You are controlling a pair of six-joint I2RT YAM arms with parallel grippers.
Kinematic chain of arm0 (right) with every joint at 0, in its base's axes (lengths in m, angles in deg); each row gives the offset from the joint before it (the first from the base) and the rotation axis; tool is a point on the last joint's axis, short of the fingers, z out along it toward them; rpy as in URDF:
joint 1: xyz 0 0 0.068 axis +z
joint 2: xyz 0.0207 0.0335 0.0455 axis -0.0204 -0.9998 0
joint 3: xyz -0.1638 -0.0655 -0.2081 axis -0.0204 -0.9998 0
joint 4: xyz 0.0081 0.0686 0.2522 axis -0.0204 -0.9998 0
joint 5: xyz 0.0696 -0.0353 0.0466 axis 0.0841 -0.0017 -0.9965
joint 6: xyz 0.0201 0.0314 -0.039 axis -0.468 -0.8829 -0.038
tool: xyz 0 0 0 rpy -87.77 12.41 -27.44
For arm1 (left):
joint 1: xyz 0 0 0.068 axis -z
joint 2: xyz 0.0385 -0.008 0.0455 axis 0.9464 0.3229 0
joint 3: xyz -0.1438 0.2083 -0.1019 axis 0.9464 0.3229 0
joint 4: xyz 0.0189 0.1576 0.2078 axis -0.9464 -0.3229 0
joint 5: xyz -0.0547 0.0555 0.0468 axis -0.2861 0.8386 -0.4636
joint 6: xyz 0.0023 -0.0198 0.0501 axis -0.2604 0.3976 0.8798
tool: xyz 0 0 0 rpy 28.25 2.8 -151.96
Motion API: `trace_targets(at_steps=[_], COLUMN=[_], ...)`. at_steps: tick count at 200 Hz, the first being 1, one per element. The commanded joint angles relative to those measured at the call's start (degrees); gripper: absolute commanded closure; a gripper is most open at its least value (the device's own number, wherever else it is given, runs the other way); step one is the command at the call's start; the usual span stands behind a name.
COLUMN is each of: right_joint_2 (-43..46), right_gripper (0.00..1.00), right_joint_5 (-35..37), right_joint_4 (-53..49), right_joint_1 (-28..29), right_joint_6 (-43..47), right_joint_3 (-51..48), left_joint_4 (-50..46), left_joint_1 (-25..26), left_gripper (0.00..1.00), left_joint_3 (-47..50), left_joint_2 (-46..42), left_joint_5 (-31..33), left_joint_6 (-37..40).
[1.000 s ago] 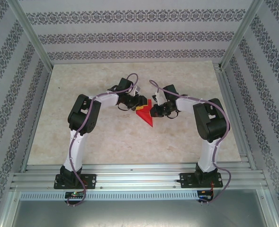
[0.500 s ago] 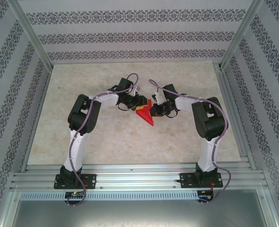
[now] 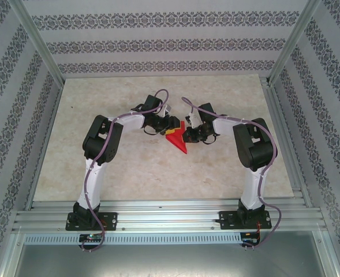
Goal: Fold a paper plane with a square sheet of paper (fold left side to right side)
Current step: Third fold the triangle at the center of the table.
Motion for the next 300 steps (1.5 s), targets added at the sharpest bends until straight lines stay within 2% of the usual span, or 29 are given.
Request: trace_targets(at_steps=[1,47,83,100,157,249,272,300], right_joint_2=[-1.5,-1.7,-1.6,-1.7,-1.8,-2.0,-2.0,-2.2], right_gripper=[1.00,1.00,1.00,1.00,1.00,1.00,1.00,1.00], right_joint_5=[2.9,3.4,3.4,3.4,4.2,4.9,4.9,4.9], right_joint_4=[-2.2,-3.0,-2.8,-3.0,-3.4,-3.8,-3.7,-3.7], right_joint_1=[0.5,0.8,1.0,1.2,1.6,1.9,1.9,1.8], right_joint_6=[-0.1,0.3,0.2,0.3,0.7,1.3,1.3,1.3], right_joint_3=[-0.8,-0.5,-0.5,-0.2,-0.3,0.0,-0.1,0.1], left_joint_4=[-4.0,-6.3,-5.2,-3.0,2.4,0.6,2.2,1.8], left_joint_1=[-0.1,-3.0,-2.0,-0.1,4.1,4.9,4.9,4.9], left_gripper=[0.46,0.43,0.56,0.60,0.61,0.62,0.67,0.67], left_joint_3=[0.8,0.5,5.3,7.1,8.0,10.9,13.4,13.6], left_joint_2=[-0.6,-8.0,-12.2,-12.0,-7.5,-6.1,-7.6,-8.0], left_joint_5=[3.6,4.2,3.3,2.1,2.0,4.9,5.9,6.2], left_joint_6=[2.4,4.4,4.8,3.3,-1.8,-0.3,-0.9,-0.6])
